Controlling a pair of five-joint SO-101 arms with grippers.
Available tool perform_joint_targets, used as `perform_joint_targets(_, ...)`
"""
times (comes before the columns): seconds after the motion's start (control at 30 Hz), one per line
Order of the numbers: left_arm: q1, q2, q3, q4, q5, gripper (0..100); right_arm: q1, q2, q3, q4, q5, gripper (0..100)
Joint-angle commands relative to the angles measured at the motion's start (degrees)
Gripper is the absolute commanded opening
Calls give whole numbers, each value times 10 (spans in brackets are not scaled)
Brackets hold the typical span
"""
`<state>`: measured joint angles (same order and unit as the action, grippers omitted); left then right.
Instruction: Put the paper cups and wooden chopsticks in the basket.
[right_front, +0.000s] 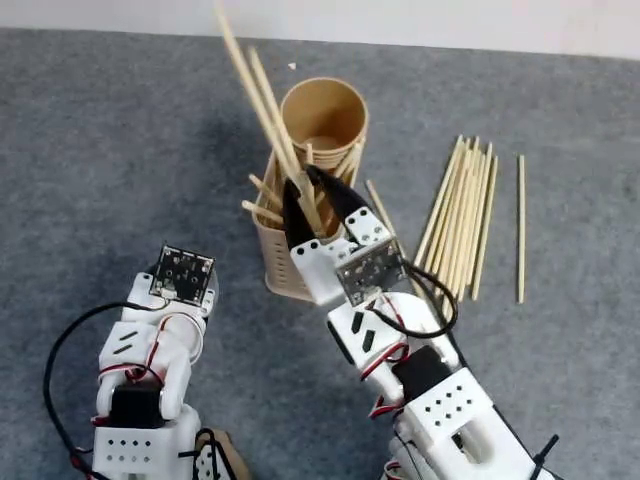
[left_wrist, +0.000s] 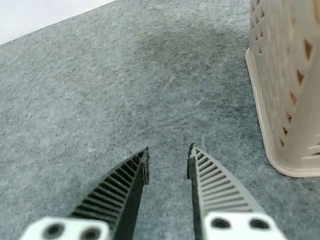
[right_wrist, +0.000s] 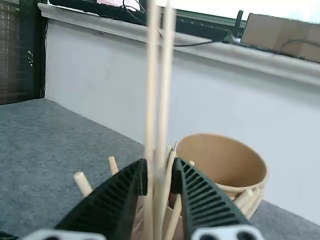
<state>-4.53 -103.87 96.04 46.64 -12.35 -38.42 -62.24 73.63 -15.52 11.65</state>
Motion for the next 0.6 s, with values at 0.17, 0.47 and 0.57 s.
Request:
perform_joint_targets(0.17,9,-1,10,-10,-6,159,89,-13,-79,48,-14,92)
perform_joint_targets(0.47,9,-1,10,-10,-6,159,409,51,-406,508,-27,94)
perform_joint_targets(0.57,9,-1,10,-10,-6,159,431,155,-507,613,19,94)
